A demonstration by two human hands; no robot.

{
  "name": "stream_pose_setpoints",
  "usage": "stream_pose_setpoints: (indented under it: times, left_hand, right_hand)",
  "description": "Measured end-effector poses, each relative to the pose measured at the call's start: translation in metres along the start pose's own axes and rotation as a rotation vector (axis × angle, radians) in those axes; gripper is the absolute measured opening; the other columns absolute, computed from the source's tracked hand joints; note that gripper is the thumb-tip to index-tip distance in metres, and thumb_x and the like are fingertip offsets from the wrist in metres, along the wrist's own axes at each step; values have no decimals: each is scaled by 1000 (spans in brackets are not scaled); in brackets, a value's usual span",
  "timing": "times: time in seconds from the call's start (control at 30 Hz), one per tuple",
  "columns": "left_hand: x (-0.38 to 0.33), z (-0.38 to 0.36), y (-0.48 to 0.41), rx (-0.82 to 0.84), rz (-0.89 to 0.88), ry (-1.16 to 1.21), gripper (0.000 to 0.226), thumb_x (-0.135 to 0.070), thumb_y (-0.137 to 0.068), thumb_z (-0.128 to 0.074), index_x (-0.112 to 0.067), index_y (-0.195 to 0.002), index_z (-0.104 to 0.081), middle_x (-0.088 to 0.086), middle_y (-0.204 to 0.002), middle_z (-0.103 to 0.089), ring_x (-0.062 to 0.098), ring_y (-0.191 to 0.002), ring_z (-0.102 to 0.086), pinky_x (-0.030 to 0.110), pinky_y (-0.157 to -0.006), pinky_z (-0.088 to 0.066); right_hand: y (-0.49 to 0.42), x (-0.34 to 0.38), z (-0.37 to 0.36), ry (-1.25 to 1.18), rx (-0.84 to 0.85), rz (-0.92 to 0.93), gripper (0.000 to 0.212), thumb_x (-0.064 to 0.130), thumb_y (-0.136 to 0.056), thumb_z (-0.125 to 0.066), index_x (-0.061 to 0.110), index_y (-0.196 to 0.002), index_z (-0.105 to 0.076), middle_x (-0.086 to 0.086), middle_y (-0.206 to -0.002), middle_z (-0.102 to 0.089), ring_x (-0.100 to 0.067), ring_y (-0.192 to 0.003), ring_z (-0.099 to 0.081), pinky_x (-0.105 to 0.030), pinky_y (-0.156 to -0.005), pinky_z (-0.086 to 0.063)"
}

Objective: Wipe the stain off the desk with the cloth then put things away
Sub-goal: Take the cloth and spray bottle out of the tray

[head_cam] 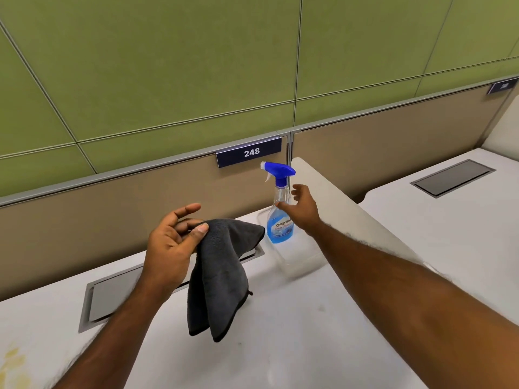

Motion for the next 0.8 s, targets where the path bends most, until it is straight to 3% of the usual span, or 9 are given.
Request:
stream_pose_setpoints:
  times: [0.13,0.33,0.5,0.6,0.7,0.8]
  left_hand:
    - [6,0,-4,0,22,7,38,1,-91,-56,-19,-124,-55,-7,-79,-74,4,-80,-70,18,-73,-57]
    - [7,2,-8,-16,37,18,40,2,-92,-56,-18,-126,-53,-6,-79,-74,5,-81,-69,20,-76,-58]
    - [2,6,-10,-40,34,68,39,4,-92,-55,-18,-125,-53,-6,-78,-74,4,-78,-69,18,-70,-56]
    - [-5,7,-8,-51,19,94,37,4,-92,-55,-19,-122,-55,-7,-78,-74,4,-79,-69,18,-70,-56]
    - [-12,7,-5,-61,9,117,35,3,-92,-55,-19,-120,-56,-6,-76,-73,6,-77,-69,20,-71,-58]
    - [-20,9,-2,-69,-3,140,34,2,-93,-55,-20,-119,-57,-6,-76,-73,7,-76,-68,20,-72,-58]
  right_hand:
    - [-27,11,-15,-82,76,66,67,22,-82,-76,16,-137,-39,-3,-124,-57,-20,-108,-56,-37,-96,-48]
    - [-44,18,-12,-30,26,87,42,24,-87,-71,7,-121,-53,-6,-100,-60,-20,-93,-59,-42,-96,-52]
    - [-39,51,13,-55,-90,176,43,28,-79,-78,6,-111,-59,-6,-92,-62,-17,-83,-58,-29,-80,-51]
    - [-31,80,30,-102,-141,253,28,24,-81,-78,10,-97,-59,2,-74,-56,-9,-67,-53,-21,-68,-46]
    - [-14,108,49,-153,-196,342,20,14,-81,-73,20,-78,-54,4,-63,-48,-12,-59,-47,-28,-62,-47]
    - [17,128,63,-225,-101,386,25,2,-81,-68,23,-84,-55,-2,-67,-51,-11,-62,-51,-27,-64,-50]
Point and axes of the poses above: each hand's wrist, its own y-axis away from the middle knuckle, its own z-axis out of the back of the hand, x = y × z, the point moved 5 cm from there along -y, towards the middle knuckle
